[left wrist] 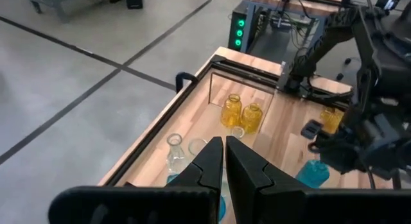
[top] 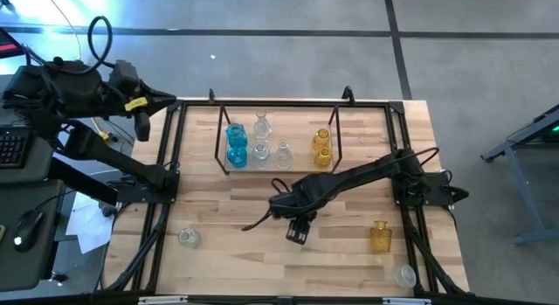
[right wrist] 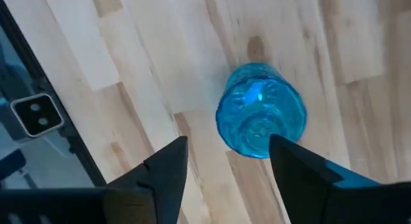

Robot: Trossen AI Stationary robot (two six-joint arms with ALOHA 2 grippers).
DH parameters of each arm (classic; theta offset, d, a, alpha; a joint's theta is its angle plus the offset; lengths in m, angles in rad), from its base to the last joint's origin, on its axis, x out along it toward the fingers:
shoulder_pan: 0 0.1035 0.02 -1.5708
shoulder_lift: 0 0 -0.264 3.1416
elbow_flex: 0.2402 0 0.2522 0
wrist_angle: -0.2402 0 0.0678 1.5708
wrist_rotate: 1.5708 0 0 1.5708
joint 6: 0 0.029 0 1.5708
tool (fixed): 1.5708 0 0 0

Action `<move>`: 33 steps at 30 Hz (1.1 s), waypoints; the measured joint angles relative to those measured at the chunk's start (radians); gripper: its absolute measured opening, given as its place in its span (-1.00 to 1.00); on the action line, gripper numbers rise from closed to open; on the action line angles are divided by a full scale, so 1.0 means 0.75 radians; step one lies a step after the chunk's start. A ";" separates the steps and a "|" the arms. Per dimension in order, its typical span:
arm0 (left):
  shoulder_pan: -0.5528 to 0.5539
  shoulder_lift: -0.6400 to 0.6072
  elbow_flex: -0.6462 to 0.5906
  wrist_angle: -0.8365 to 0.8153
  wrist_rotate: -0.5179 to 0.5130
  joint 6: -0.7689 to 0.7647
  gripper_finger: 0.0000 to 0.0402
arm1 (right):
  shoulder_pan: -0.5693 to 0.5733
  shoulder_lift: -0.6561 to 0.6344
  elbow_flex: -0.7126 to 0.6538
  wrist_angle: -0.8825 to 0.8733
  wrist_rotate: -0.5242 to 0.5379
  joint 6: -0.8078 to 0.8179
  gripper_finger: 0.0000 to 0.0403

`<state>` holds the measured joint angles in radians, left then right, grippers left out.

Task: Sort vases onto shelf
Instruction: Put the blue vase on the shelf aligned with the other blue vases

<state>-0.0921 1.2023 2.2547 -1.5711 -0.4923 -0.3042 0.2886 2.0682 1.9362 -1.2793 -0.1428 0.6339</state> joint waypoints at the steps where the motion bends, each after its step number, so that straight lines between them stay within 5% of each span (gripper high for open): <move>1: 0.000 0.004 0.000 0.000 0.002 0.000 -0.95 | 0.000 -0.012 0.002 0.000 0.007 0.012 -0.01; 7: 0.000 0.055 -0.001 0.001 0.107 0.028 -0.95 | 0.006 -0.085 0.116 -0.146 0.148 0.054 -0.01; 13: -0.027 0.173 0.000 0.000 0.252 0.024 -0.95 | 0.039 -0.164 0.442 -0.397 0.531 0.154 -0.01; 17: -0.107 0.312 -0.001 0.001 0.296 0.069 -0.91 | 0.077 -0.266 0.564 -0.366 0.746 0.148 -0.01; 28: -0.169 0.719 -0.001 0.098 0.324 0.240 -0.37 | 0.167 -0.658 0.408 -0.389 1.171 0.150 -0.01; 33: -0.166 0.914 -0.001 0.248 0.419 0.306 -0.14 | 0.177 -0.746 0.407 -0.389 1.227 0.018 -0.01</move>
<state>-0.2165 1.8881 2.2543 -1.3853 -0.1782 -0.0747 0.4213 1.5087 2.2417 -1.5708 0.7776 0.6476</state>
